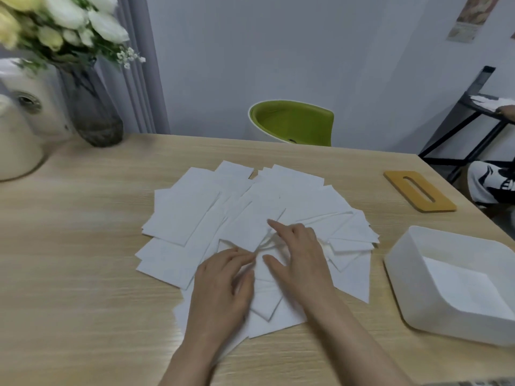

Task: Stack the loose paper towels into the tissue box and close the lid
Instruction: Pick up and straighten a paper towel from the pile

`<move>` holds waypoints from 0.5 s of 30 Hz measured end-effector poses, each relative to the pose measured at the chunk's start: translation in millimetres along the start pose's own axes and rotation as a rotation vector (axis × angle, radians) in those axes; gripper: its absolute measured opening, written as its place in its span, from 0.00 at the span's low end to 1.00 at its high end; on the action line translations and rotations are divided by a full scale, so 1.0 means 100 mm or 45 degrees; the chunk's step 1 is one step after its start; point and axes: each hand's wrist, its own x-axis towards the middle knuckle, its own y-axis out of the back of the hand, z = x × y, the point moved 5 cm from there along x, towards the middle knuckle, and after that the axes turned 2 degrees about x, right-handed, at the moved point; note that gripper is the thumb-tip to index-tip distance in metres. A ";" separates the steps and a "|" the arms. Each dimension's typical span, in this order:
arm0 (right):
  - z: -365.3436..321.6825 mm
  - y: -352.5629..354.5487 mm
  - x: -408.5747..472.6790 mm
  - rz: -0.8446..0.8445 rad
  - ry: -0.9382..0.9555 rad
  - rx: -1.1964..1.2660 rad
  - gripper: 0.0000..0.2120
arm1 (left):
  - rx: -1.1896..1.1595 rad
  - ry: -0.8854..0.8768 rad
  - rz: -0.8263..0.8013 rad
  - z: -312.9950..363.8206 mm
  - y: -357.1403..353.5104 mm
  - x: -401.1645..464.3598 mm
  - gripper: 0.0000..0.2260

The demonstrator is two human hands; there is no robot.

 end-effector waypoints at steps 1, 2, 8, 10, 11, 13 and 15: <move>-0.07 -0.02 0.05 0.031 0.047 -0.033 0.27 | -0.021 0.013 -0.001 -0.01 0.00 0.00 0.14; -0.12 -0.03 0.10 0.068 0.083 -0.059 0.26 | -0.045 0.030 -0.001 -0.02 0.00 0.00 0.13; -0.18 -0.08 0.20 0.133 0.202 -0.029 0.07 | -0.130 0.080 0.007 -0.05 0.03 0.01 0.12; -0.15 -0.05 0.20 0.149 0.183 0.031 0.04 | -0.135 0.086 0.009 -0.07 0.03 0.01 0.12; -0.14 -0.02 0.19 0.164 0.174 0.060 0.04 | -0.147 0.093 0.017 -0.07 0.02 0.01 0.12; -0.13 0.06 0.16 0.189 0.152 0.119 0.03 | -0.185 0.108 0.065 -0.07 0.04 -0.01 0.10; -0.10 0.16 0.08 0.202 0.121 0.172 0.03 | -0.202 0.107 0.138 -0.05 0.09 -0.01 0.10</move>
